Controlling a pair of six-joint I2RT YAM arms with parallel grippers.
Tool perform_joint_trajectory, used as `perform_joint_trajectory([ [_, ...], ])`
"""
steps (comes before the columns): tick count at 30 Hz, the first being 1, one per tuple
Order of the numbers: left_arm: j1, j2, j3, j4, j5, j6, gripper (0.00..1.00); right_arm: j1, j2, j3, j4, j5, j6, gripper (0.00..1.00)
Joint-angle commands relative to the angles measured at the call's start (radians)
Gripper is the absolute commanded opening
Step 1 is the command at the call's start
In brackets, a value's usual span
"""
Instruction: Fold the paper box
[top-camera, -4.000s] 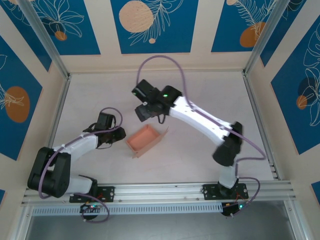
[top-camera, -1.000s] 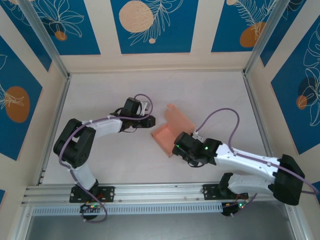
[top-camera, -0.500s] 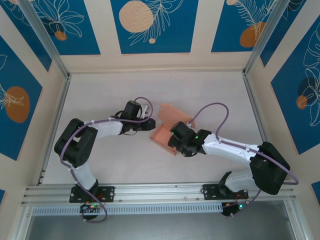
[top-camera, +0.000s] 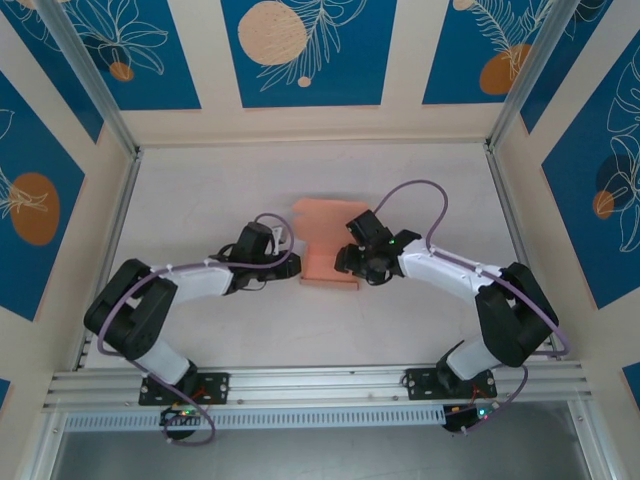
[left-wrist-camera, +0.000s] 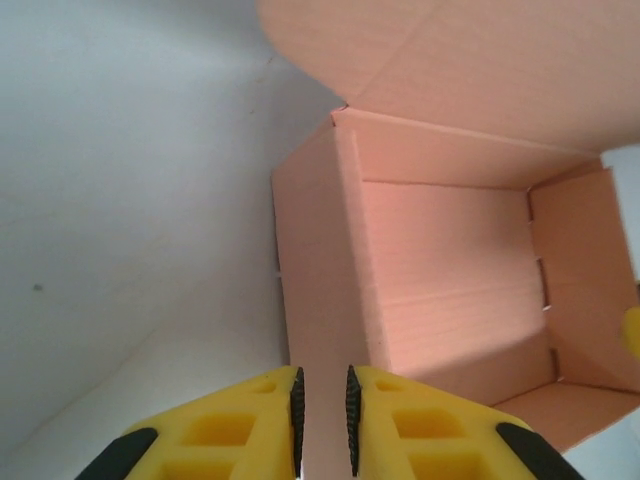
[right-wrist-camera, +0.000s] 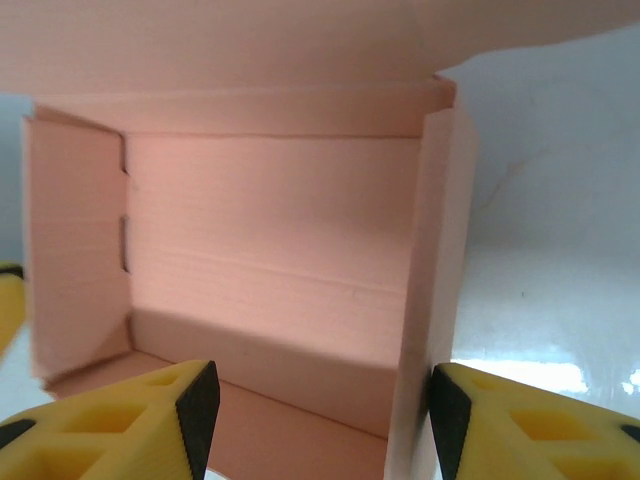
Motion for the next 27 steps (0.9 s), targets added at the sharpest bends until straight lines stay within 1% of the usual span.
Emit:
perform_joint_trajectory([
  [1,-0.035,-0.05,-0.045,0.064,-0.048,-0.061,0.2,-0.008,-0.003,0.066,-0.07,-0.011,-0.11,0.6],
  [4,-0.035,-0.084,-0.057,0.034,-0.101,-0.05,0.21,-0.009,-0.026,0.066,-0.119,0.019,-0.128,0.6],
  [6,-0.035,-0.093,-0.049,0.007,-0.114,-0.037,0.21,-0.008,-0.052,0.042,-0.123,0.027,-0.129,0.6],
  [11,-0.036,-0.09,-0.049,0.02,-0.105,-0.051,0.21,-0.021,-0.089,-0.012,-0.102,0.045,-0.127,0.6],
  [16,-0.035,-0.109,-0.052,0.019,-0.103,-0.057,0.21,-0.041,-0.112,-0.04,-0.058,0.021,-0.155,0.6],
  [18,-0.035,-0.117,-0.052,0.018,-0.103,-0.057,0.22,-0.059,-0.121,-0.04,-0.046,-0.008,-0.177,0.59],
  [22,-0.036,-0.161,-0.057,0.007,-0.109,-0.06,0.28,-0.077,-0.148,-0.031,-0.055,-0.032,-0.202,0.57],
  [25,-0.026,-0.242,-0.046,-0.053,-0.154,-0.03,0.31,-0.09,-0.199,-0.012,-0.086,-0.055,-0.244,0.57],
  [27,-0.001,-0.302,-0.027,-0.108,-0.179,0.007,0.36,-0.108,-0.236,0.016,-0.123,-0.072,-0.276,0.57],
])
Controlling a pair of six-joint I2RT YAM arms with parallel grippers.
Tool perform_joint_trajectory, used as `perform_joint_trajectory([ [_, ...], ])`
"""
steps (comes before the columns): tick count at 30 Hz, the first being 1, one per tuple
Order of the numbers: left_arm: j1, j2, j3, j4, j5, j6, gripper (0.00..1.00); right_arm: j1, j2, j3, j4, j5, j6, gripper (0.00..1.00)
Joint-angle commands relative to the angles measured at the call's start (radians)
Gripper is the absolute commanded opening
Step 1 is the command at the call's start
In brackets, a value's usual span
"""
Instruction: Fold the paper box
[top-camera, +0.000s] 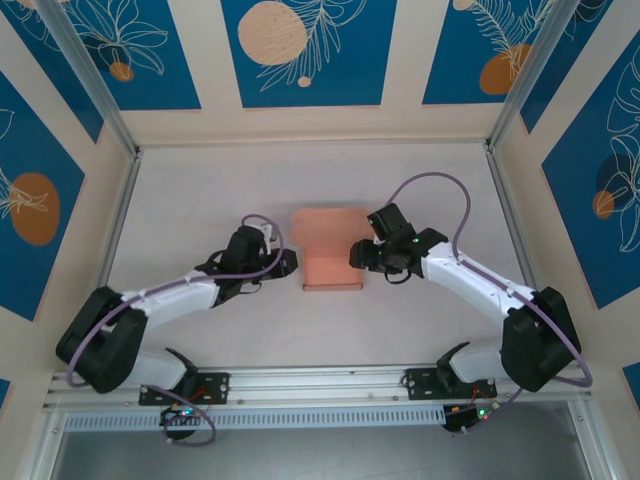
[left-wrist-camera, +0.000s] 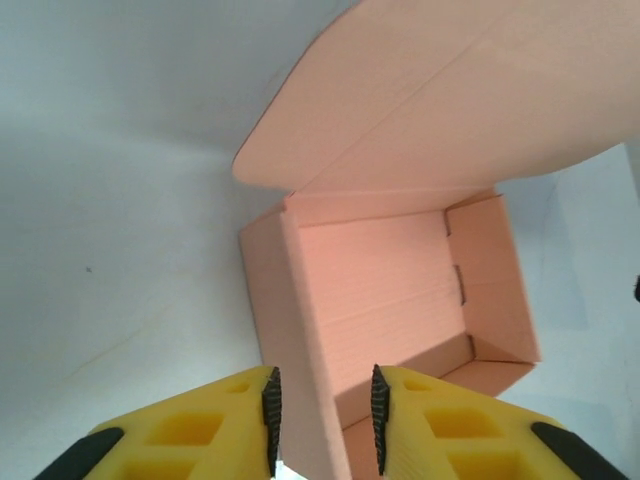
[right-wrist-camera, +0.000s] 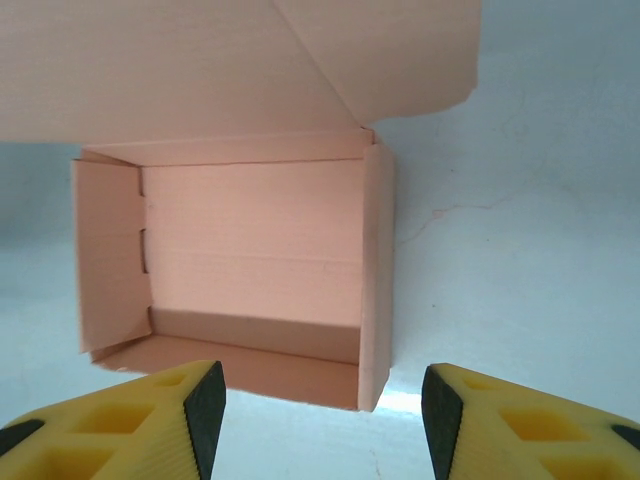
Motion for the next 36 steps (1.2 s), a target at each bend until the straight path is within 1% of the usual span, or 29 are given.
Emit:
perform_joint_trajectory([
  [1,0.033,-0.099,0.039,-0.088,-0.059,0.074,0.4,-0.027,-0.078,0.059,-0.067,-0.056,-0.083,0.57],
  [3,0.063,-0.129,0.081,-0.135,-0.05,0.197,0.55,-0.053,-0.108,0.09,-0.1,-0.064,-0.116,0.58],
  [4,0.073,-0.133,0.108,-0.157,-0.037,0.276,0.61,-0.065,-0.117,0.103,-0.109,-0.072,-0.138,0.58],
  [5,0.082,-0.131,0.138,-0.188,-0.018,0.389,0.68,-0.079,-0.124,0.119,-0.119,-0.078,-0.169,0.6],
  [6,0.086,-0.125,0.168,-0.217,-0.006,0.517,0.7,-0.098,-0.125,0.138,-0.129,-0.09,-0.201,0.63],
  [7,0.087,-0.121,0.186,-0.236,0.007,0.616,0.71,-0.114,-0.124,0.154,-0.134,-0.102,-0.242,0.65],
  [9,0.094,-0.116,0.208,-0.261,0.074,0.829,0.72,-0.161,-0.116,0.18,-0.125,-0.19,-0.343,0.71],
  [11,0.114,-0.11,0.204,-0.237,0.157,0.945,0.73,-0.222,-0.103,0.197,-0.107,-0.284,-0.423,0.72],
  [12,0.132,-0.099,0.205,-0.221,0.188,0.965,0.73,-0.25,-0.093,0.204,-0.098,-0.328,-0.455,0.72],
  [14,0.171,-0.076,0.192,-0.174,0.262,0.975,0.73,-0.297,-0.084,0.198,-0.067,-0.399,-0.499,0.68],
  [15,0.189,-0.06,0.174,-0.125,0.282,0.959,0.73,-0.321,-0.083,0.186,-0.041,-0.431,-0.503,0.65],
  [17,0.215,-0.028,0.136,-0.018,0.322,0.889,0.73,-0.353,-0.089,0.151,0.021,-0.487,-0.498,0.65],
  [21,0.226,0.048,0.074,0.216,0.379,0.74,0.73,-0.345,-0.087,0.083,0.138,-0.515,-0.502,0.65],
  [23,0.226,0.092,0.067,0.281,0.4,0.716,0.72,-0.325,-0.071,0.077,0.155,-0.489,-0.521,0.65],
  [24,0.226,0.116,0.075,0.284,0.408,0.716,0.72,-0.316,-0.062,0.074,0.16,-0.469,-0.532,0.66],
  [25,0.226,0.135,0.08,0.286,0.416,0.718,0.72,-0.31,-0.054,0.073,0.165,-0.458,-0.541,0.69],
  [27,0.226,0.169,0.082,0.308,0.417,0.717,0.71,-0.304,-0.032,0.069,0.179,-0.427,-0.556,0.79],
  [29,0.226,0.19,0.082,0.339,0.412,0.71,0.69,-0.306,-0.014,0.066,0.197,-0.402,-0.565,0.83],
  [32,0.226,0.218,0.099,0.346,0.405,0.708,0.68,-0.306,0.028,0.068,0.216,-0.379,-0.581,0.85],
  [36,0.226,0.264,0.129,0.353,0.426,0.696,0.6,-0.302,0.074,0.051,0.27,-0.389,-0.592,0.84],
])
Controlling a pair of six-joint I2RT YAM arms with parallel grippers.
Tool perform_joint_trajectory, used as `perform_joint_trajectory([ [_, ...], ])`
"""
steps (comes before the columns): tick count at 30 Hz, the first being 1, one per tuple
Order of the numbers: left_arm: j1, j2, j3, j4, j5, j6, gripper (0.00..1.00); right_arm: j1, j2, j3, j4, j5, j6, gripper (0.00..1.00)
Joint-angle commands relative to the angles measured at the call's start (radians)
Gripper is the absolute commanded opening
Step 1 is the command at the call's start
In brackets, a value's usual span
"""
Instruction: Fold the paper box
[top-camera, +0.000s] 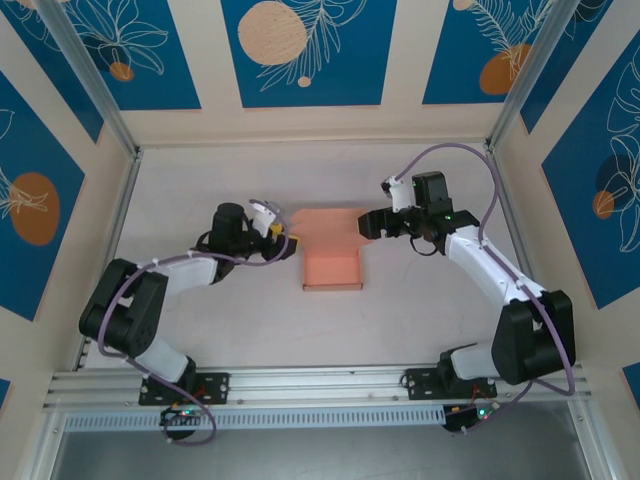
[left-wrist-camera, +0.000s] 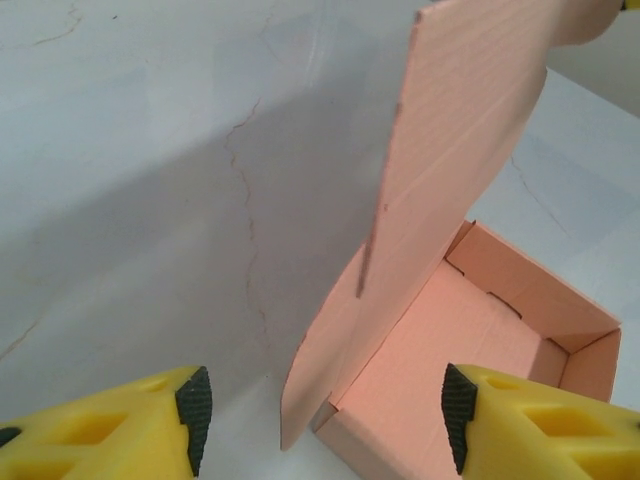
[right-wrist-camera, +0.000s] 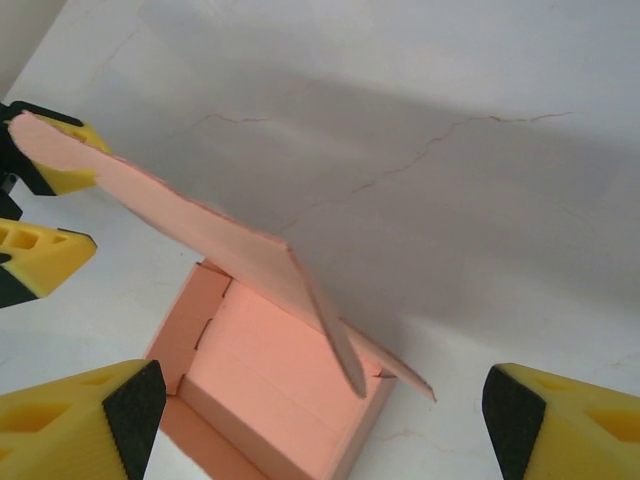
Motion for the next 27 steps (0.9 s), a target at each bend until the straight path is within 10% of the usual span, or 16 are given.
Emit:
perform_joint_trajectory([
  [1,0.006,0.035,0.044,0.059,0.055,-0.014,0.59,0.003,0.029,-0.035,0.074,-0.006,-0.037,0.84],
  [27,-0.035,0.087,0.038,0.111,-0.018,-0.103,0.16,0.11,0.111,-0.071,0.176,0.14,0.018,0.56],
])
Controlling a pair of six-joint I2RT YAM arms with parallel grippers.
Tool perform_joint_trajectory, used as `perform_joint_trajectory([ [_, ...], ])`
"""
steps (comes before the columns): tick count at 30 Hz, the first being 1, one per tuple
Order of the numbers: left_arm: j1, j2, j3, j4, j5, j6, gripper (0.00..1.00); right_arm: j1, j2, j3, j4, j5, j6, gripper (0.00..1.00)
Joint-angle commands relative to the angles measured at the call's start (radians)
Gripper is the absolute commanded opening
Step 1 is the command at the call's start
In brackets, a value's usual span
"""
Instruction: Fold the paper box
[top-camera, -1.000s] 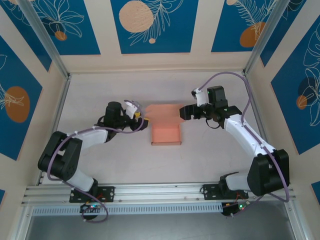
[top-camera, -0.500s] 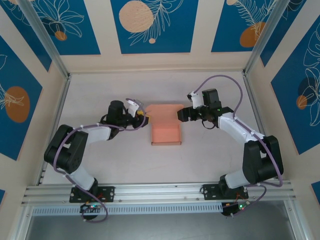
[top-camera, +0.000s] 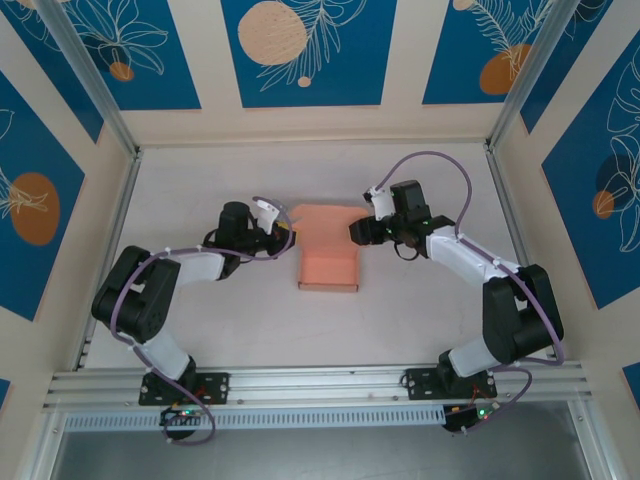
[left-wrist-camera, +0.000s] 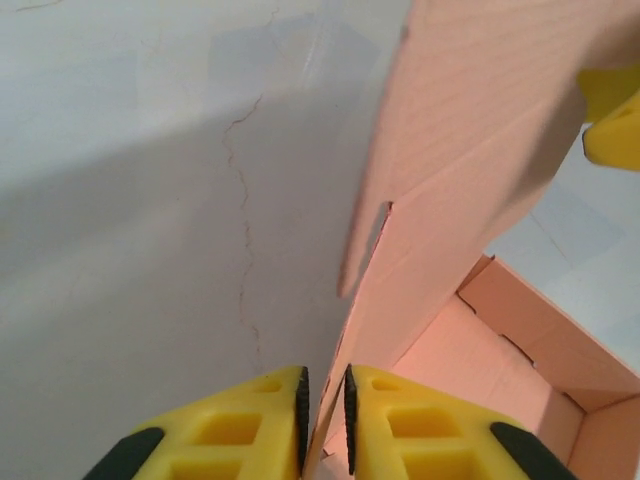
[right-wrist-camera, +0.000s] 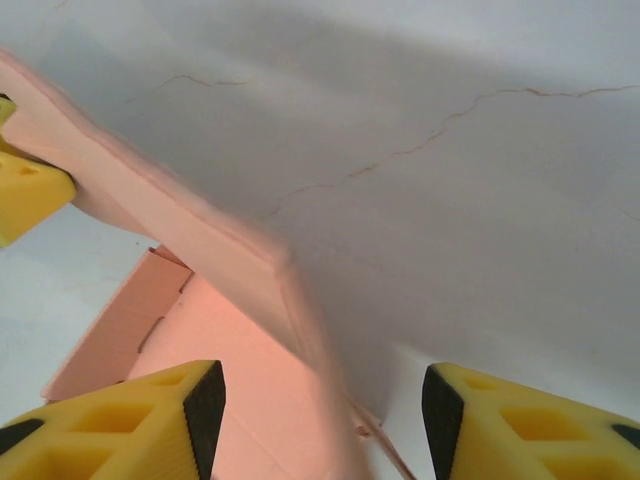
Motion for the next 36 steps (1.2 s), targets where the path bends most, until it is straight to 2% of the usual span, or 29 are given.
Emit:
perform_joint_trajectory([
  [1,-0.021,-0.012,0.007,0.033,-0.028,-0.006,0.15,0.021,-0.004,-0.013,0.018,0.063,0.011,0.56],
  [6,-0.037,-0.041,-0.015,0.054,-0.101,-0.01,0.08,0.045,-0.032,-0.034,0.015,0.164,0.034,0.55],
  [13,-0.053,-0.06,-0.041,0.089,-0.154,-0.023,0.01,0.052,-0.088,-0.078,0.035,0.177,0.069,0.47],
  [21,-0.103,-0.073,-0.057,0.136,-0.24,-0.048,0.0,0.096,-0.082,-0.063,0.035,0.21,0.1,0.32],
  [31,-0.215,-0.047,-0.086,0.257,-0.454,-0.072,0.0,0.211,-0.061,-0.082,0.128,0.369,0.205,0.18],
  [36,-0.242,-0.028,-0.123,0.32,-0.508,-0.109,0.0,0.278,-0.043,-0.114,0.189,0.448,0.199,0.08],
])
